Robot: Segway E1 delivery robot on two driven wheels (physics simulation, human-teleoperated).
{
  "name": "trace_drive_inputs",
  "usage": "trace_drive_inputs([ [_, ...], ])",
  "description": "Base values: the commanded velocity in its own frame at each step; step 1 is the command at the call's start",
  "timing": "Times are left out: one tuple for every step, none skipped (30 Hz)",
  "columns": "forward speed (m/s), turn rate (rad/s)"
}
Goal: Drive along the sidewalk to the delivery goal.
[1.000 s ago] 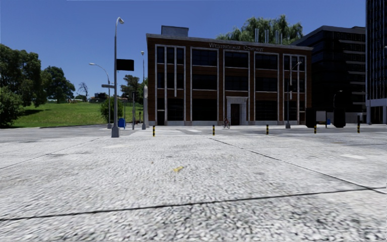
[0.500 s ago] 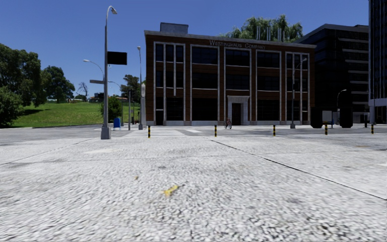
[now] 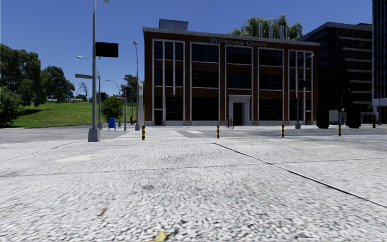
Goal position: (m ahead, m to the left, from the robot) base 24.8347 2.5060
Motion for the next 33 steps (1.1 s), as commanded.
trace_drive_inputs([
  [2.00,0.00],
  [2.00,0.00],
  [2.00,0.00],
  [2.00,0.00],
  [2.00,0.00],
  [2.00,0.00],
  [2.00,0.00],
  [2.00,0.00],
  [2.00,0.00],
  [2.00,0.00],
  [2.00,0.00],
  [2.00,0.00],
  [2.00,0.00],
  [2.00,0.00],
  [2.00,0.00],
  [2.00,0.00],
  [2.00,0.00],
  [2.00,0.00],
  [2.00,0.00],
  [2.00,0.00],
  [2.00,0.00],
  [2.00,0.00],
  [2.00,0.00],
  [2.00,0.00],
  [2.00,0.00],
  [2.00,0.00],
  [2.00,0.00],
  [2.00,0.00],
  [2.00,0.00],
  [2.00,0.00],
  [2.00,0.00],
  [2.00,0.00],
  [2.00,0.00],
])
